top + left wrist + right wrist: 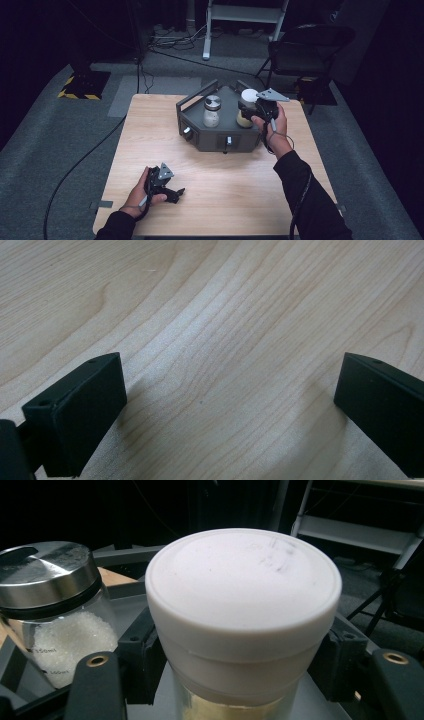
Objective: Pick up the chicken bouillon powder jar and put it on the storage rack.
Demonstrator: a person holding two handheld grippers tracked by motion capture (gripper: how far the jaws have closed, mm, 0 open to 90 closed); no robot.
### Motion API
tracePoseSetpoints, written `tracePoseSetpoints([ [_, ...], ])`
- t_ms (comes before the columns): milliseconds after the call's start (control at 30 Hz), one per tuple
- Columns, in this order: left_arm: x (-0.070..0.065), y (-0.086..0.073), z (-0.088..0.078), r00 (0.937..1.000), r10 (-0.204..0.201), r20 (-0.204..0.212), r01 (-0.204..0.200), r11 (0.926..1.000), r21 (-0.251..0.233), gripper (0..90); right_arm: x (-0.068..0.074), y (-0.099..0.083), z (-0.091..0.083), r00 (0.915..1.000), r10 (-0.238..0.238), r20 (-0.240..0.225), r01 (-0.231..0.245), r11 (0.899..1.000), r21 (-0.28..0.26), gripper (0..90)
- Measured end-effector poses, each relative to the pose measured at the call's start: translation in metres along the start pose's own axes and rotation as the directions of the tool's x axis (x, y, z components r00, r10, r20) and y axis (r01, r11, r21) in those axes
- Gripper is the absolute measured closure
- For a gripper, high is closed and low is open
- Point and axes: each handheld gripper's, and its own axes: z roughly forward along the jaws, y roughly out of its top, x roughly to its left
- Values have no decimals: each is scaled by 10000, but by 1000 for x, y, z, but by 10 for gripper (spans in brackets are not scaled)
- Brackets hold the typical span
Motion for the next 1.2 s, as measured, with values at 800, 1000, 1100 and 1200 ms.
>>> tracePoseSetpoints([
  [800,0,0,0,10000,-3,4,3,10000,1,3,4,-11,3,9988,-135,467,140,9999,-101,188],
  [1000,0,0,0,10000,1,6,-1,10000,3,4,5,-13,3,9976,-242,653,248,9997,-84,73],
  [1100,0,0,0,10000,-2,2,2,10000,2,3,6,-17,3,9966,-367,739,380,9991,-163,52],
  [1200,0,0,0,10000,-4,5,4,10000,1,3,6,-21,1,9953,-593,771,616,9977,-282,52],
])
